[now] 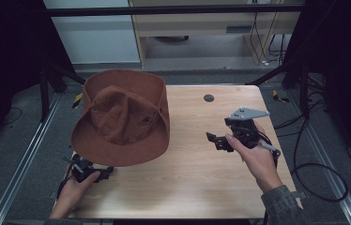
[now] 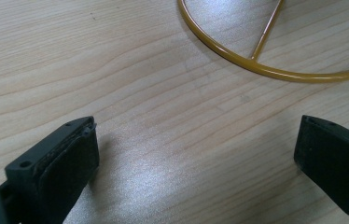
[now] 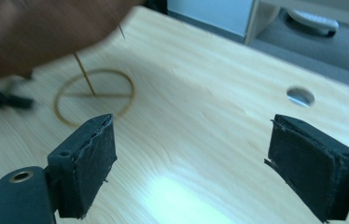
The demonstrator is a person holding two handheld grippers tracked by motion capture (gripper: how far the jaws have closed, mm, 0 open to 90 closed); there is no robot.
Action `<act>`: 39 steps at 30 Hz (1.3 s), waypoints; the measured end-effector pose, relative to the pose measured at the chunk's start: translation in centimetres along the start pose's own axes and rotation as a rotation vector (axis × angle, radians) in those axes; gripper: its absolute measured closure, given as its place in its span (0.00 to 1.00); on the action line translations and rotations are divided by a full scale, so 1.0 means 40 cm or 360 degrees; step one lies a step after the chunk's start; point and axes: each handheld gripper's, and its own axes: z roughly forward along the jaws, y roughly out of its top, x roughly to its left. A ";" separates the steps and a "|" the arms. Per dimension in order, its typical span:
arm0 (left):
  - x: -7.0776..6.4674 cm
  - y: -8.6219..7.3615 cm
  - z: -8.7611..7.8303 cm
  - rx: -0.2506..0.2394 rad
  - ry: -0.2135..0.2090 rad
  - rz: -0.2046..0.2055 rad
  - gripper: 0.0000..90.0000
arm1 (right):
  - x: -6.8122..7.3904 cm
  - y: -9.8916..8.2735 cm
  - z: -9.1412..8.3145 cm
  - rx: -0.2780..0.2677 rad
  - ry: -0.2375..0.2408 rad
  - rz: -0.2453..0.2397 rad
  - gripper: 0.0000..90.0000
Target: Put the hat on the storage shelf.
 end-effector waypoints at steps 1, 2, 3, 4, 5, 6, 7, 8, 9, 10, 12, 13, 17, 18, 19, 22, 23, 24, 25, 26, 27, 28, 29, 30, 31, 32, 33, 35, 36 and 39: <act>0.000 0.000 0.000 0.0000 0.0001 0.0000 0.00 | -0.006 -0.019 0.005 0.0008 -0.0013 0.0002 0.18; -0.001 0.000 0.000 0.0000 0.0002 -0.0001 0.00 | -0.011 -0.036 0.010 0.0016 -0.0022 0.0004 0.18; -0.001 0.000 0.000 -0.0001 0.0001 -0.0001 0.00 | -0.015 -0.058 0.017 0.0021 -0.0029 0.0005 0.18; -0.001 -0.001 0.000 -0.0001 0.0001 -0.0001 0.00 | -0.018 -0.070 0.022 0.0023 -0.0035 0.0004 0.18; -0.002 -0.001 0.000 -0.0005 0.0001 -0.0004 0.00 | -0.020 -0.087 0.028 0.0034 -0.0049 -0.0001 0.19; -0.002 -0.001 0.000 -0.0004 0.0001 -0.0001 0.00 | -0.022 -0.103 0.034 0.0045 -0.0072 -0.0024 0.19; -0.002 -0.001 0.000 -0.0004 0.0000 -0.0002 0.00 | -0.024 -0.120 0.041 0.0061 -0.0093 -0.0036 0.19; -0.002 -0.001 -0.001 -0.0003 0.0000 -0.0001 0.00 | -0.027 -0.136 0.048 0.0084 -0.0105 -0.0036 0.19; -0.002 -0.001 -0.001 -0.0004 0.0000 -0.0002 0.00 | -0.030 -0.151 0.054 0.0099 -0.0118 -0.0042 0.19; -0.002 -0.001 -0.001 -0.0004 0.0000 -0.0002 0.00 | -0.034 -0.171 0.061 0.0112 -0.0122 -0.0033 0.19; -0.002 -0.001 -0.001 -0.0005 0.0001 -0.0004 0.00 | -0.040 -0.201 0.073 0.0127 -0.0123 -0.0008 0.20; -0.003 -0.001 0.000 -0.0006 0.0001 -0.0005 0.00 | -0.041 -0.211 0.077 0.0134 -0.0126 0.0002 0.20; -0.002 -0.001 -0.001 -0.0001 0.0001 0.0007 0.00 | -0.053 -0.266 0.101 0.0164 -0.0122 0.0062 0.20; -0.002 -0.001 -0.002 0.0000 0.0001 0.0008 0.00 | -0.056 -0.278 0.106 0.0171 -0.0126 0.0076 0.20; -0.003 -0.001 -0.002 0.0000 0.0001 0.0009 0.00 | -0.062 -0.291 0.112 0.0174 -0.0129 0.0078 0.20; -0.003 -0.002 -0.002 0.0001 0.0002 0.0009 0.00 | -0.076 -0.313 0.120 0.0178 -0.0161 0.0128 0.20; -0.003 -0.002 -0.002 0.0002 0.0002 0.0010 0.00 | -0.081 -0.318 0.122 0.0178 -0.0170 0.0130 0.20; -0.004 -0.002 -0.002 0.0001 0.0003 0.0009 0.00 | -0.086 -0.322 0.123 0.0178 -0.0183 0.0139 0.20; -0.004 -0.002 -0.002 0.0002 0.0004 0.0008 0.00 | -0.089 -0.325 0.123 0.0179 -0.0180 0.0157 0.20; -0.004 -0.002 -0.002 0.0001 0.0005 0.0007 0.00 | -0.093 -0.329 0.125 0.0176 -0.0188 0.0164 0.20; -0.005 -0.002 -0.002 0.0003 0.0003 0.0002 0.00 | -0.098 -0.331 0.127 0.0183 -0.0196 0.0170 0.20; -0.005 -0.002 -0.002 0.0000 0.0006 0.0005 0.00 | -0.103 -0.336 0.129 0.0188 -0.0212 0.0169 0.20; -0.005 -0.002 -0.002 0.0000 0.0007 0.0003 0.00 | -0.106 -0.339 0.131 0.0191 -0.0216 0.0172 0.20; -0.006 -0.002 -0.003 0.0003 0.0004 0.0001 0.00 | -0.109 -0.342 0.132 0.0192 -0.0221 0.0192 0.20; -0.006 -0.002 -0.003 0.0003 0.0004 -0.0002 0.00 | -0.113 -0.346 0.134 0.0191 -0.0225 0.0201 0.20; -0.006 -0.002 -0.003 0.0004 0.0004 -0.0002 0.00 | -0.116 -0.348 0.135 0.0195 -0.0225 0.0217 0.20; -0.006 -0.002 -0.003 0.0004 0.0004 -0.0002 0.00 | -0.120 -0.353 0.138 0.0197 -0.0240 0.0214 0.19; -0.007 -0.002 -0.003 0.0003 0.0005 -0.0004 0.00 | -0.125 -0.359 0.145 0.0203 -0.0250 0.0237 0.19; -0.007 -0.002 -0.003 0.0004 0.0005 -0.0004 0.00 | -0.126 -0.361 0.147 0.0211 -0.0257 0.0248 0.19; -0.007 -0.003 -0.003 0.0003 0.0009 -0.0003 0.00 | -0.129 -0.367 0.157 0.0218 -0.0268 0.0275 0.18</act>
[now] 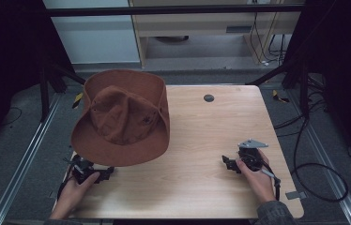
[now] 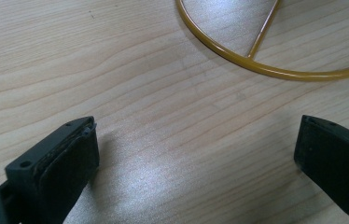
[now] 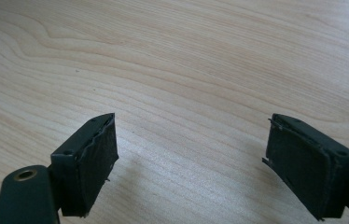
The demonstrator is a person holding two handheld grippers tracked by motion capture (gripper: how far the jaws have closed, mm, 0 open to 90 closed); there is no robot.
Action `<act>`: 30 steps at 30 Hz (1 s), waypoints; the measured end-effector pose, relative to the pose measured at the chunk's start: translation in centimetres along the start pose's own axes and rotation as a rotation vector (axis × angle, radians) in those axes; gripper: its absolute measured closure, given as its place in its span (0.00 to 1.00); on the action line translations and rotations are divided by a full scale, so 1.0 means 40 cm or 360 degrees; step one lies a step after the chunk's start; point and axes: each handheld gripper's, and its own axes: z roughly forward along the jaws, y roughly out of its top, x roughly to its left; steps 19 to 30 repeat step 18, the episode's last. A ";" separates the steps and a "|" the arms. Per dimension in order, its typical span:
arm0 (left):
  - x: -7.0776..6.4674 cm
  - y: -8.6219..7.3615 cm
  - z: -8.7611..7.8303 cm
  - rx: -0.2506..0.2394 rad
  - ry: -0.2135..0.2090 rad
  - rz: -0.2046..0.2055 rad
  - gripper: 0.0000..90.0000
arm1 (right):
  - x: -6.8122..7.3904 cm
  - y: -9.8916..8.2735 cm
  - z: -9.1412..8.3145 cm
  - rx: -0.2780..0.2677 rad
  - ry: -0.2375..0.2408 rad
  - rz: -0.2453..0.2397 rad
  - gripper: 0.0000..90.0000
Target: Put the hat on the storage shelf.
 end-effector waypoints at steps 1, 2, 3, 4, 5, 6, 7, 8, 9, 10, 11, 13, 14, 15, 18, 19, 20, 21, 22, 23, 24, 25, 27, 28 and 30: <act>0.000 0.000 0.000 -0.0001 -0.0002 -0.0002 0.00 | 0.000 -0.001 0.002 0.0003 -0.0004 -0.0002 0.18; -0.001 0.000 0.000 -0.0004 0.0000 -0.0005 0.00 | 0.001 -0.002 0.007 0.0015 -0.0010 0.0009 0.17; -0.001 0.000 0.000 -0.0004 0.0001 -0.0005 0.00 | 0.000 -0.004 0.010 0.0018 -0.0013 0.0007 0.17; -0.001 0.000 0.000 -0.0004 0.0000 -0.0006 0.00 | 0.002 -0.007 0.015 0.0013 -0.0021 0.0014 0.16; -0.001 0.000 0.000 -0.0004 0.0001 -0.0005 0.00 | 0.003 -0.006 0.016 0.0016 -0.0032 0.0010 0.16; -0.001 0.000 0.000 -0.0004 0.0001 -0.0005 0.00 | 0.003 -0.006 0.018 0.0015 -0.0039 -0.0012 0.16; -0.001 0.000 0.000 -0.0004 0.0001 -0.0005 0.00 | 0.005 -0.005 0.019 0.0020 -0.0049 -0.0022 0.15; -0.001 0.000 0.000 -0.0004 0.0001 -0.0006 0.00 | 0.010 -0.005 0.021 0.0031 -0.0053 -0.0023 0.14; -0.001 0.000 0.000 -0.0004 0.0001 -0.0006 0.00 | 0.015 -0.004 0.023 0.0048 -0.0073 -0.0056 0.13; -0.001 0.000 0.000 -0.0004 0.0001 -0.0006 0.00 | 0.020 -0.003 0.026 0.0048 -0.0076 -0.0085 0.13; -0.001 0.000 0.000 -0.0004 0.0001 -0.0006 0.00 | 0.023 -0.003 0.027 0.0049 -0.0082 -0.0079 0.13; -0.001 0.000 0.000 -0.0005 0.0001 -0.0007 0.00 | 0.026 -0.002 0.028 0.0050 -0.0093 -0.0069 0.12; -0.001 0.000 0.000 -0.0005 0.0001 -0.0008 0.00 | 0.028 -0.002 0.028 0.0049 -0.0104 -0.0062 0.12; -0.001 0.000 0.001 -0.0006 0.0002 -0.0008 0.00 | 0.030 -0.002 0.028 0.0053 -0.0104 -0.0047 0.12; -0.001 0.000 0.001 -0.0005 -0.0001 -0.0008 0.00 | 0.036 0.000 0.031 0.0056 -0.0126 -0.0025 0.11; -0.001 0.000 0.001 -0.0005 -0.0001 -0.0008 0.00 | 0.036 0.000 0.031 0.0056 -0.0126 -0.0025 0.11; -0.001 0.000 0.001 -0.0005 -0.0001 -0.0008 0.00 | 0.036 0.000 0.031 0.0056 -0.0126 -0.0025 0.11; -0.001 0.000 0.001 -0.0005 -0.0001 -0.0008 0.00 | 0.036 0.000 0.031 0.0056 -0.0126 -0.0025 0.11; -0.001 0.000 0.001 -0.0005 -0.0001 -0.0008 0.00 | 0.036 0.000 0.031 0.0056 -0.0126 -0.0025 0.11; -0.001 0.000 0.001 -0.0005 -0.0001 -0.0008 0.00 | 0.036 0.000 0.031 0.0056 -0.0126 -0.0025 0.11; -0.001 0.000 0.001 -0.0005 -0.0001 -0.0008 0.00 | 0.036 0.000 0.031 0.0056 -0.0126 -0.0025 0.11; -0.001 0.000 0.001 -0.0005 -0.0001 -0.0008 0.00 | 0.036 0.000 0.031 0.0056 -0.0126 -0.0025 0.11; -0.001 0.000 0.001 -0.0005 -0.0001 -0.0008 0.00 | 0.036 0.000 0.031 0.0056 -0.0126 -0.0025 0.11; -0.001 0.000 0.001 -0.0005 -0.0001 -0.0008 0.00 | 0.036 0.000 0.031 0.0056 -0.0126 -0.0025 0.11; -0.001 0.000 0.001 -0.0005 -0.0001 -0.0008 0.00 | 0.036 0.000 0.031 0.0056 -0.0126 -0.0025 0.11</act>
